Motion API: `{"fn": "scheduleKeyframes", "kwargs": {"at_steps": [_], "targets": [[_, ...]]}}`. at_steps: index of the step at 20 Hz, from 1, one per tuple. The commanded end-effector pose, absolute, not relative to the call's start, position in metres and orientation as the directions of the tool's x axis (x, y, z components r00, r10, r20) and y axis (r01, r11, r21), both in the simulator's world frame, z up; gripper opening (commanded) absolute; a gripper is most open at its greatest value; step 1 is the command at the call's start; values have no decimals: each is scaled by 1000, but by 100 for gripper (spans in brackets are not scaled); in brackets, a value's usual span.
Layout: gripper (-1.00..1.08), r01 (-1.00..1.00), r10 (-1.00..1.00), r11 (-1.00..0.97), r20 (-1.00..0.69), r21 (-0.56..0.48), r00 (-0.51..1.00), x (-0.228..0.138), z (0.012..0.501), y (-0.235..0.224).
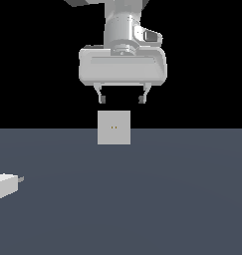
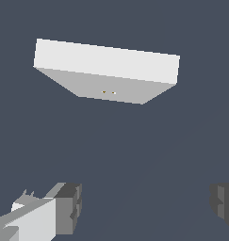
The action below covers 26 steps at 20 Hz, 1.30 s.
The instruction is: Plug the charger into the wall socket.
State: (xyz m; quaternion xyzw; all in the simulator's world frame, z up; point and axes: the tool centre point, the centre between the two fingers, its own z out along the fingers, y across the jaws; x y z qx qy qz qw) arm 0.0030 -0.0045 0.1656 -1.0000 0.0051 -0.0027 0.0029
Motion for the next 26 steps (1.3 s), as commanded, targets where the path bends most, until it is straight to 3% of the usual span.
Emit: {"fn": "scheduleKeyframes", "kwargs": {"at_steps": [1, 13, 26], "targets": [[100, -10, -10, -1000, 5, -6, 1000, 3, 166, -4], [100, -47, -47, -999, 11, -5, 999, -18, 151, 20], [100, -159, -159, -987, 28, -3, 987, -75, 106, 101]]}}
